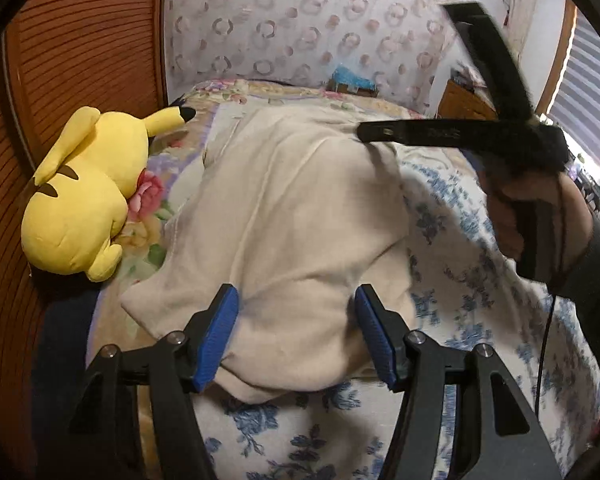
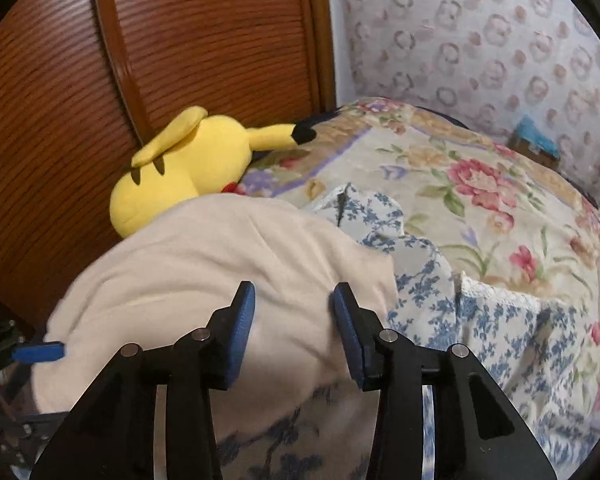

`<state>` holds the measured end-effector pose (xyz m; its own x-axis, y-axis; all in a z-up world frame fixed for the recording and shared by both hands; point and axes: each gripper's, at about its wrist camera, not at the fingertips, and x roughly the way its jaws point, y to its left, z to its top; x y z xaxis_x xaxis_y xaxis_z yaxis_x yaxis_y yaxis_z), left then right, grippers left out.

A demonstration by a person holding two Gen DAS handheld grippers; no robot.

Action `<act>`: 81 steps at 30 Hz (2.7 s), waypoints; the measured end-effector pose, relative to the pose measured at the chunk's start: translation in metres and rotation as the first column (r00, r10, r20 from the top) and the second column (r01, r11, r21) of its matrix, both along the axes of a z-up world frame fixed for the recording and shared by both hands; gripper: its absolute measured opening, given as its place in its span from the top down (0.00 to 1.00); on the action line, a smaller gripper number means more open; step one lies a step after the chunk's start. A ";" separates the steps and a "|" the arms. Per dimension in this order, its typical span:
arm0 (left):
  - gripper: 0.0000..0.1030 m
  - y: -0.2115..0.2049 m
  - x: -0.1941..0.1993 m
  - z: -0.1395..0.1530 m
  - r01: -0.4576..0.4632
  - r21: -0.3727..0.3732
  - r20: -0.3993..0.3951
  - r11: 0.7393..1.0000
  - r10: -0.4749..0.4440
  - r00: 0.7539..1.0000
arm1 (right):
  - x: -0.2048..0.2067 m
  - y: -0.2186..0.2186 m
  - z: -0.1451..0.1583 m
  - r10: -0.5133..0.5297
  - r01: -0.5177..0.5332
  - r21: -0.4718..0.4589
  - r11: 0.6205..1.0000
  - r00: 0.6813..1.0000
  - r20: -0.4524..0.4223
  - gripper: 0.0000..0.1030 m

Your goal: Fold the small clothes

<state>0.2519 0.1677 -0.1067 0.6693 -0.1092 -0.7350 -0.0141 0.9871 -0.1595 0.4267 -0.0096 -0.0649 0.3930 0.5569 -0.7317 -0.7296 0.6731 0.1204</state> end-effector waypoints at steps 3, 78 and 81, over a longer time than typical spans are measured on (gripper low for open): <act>0.42 -0.008 -0.009 0.012 0.005 0.009 0.037 1.000 -0.005 0.999 | -0.025 -0.024 0.023 -0.040 0.039 0.030 0.999 0.998 0.040 0.60; 0.41 -0.167 -0.155 0.147 0.018 0.127 0.380 0.992 -0.066 0.923 | -0.312 -0.303 0.146 -0.514 0.451 0.254 0.855 0.800 0.309 0.24; 0.41 -0.167 -0.155 0.147 0.017 0.130 0.380 0.991 -0.066 0.923 | -0.312 -0.305 0.146 -0.515 0.451 0.256 0.855 0.799 0.309 0.24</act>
<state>0.0972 0.0004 0.0399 0.8989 -0.0691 -0.4327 0.0654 0.9976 -0.0235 0.1147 -0.3141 0.0812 0.8556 0.3213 -0.4059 -0.3271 0.9433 0.0570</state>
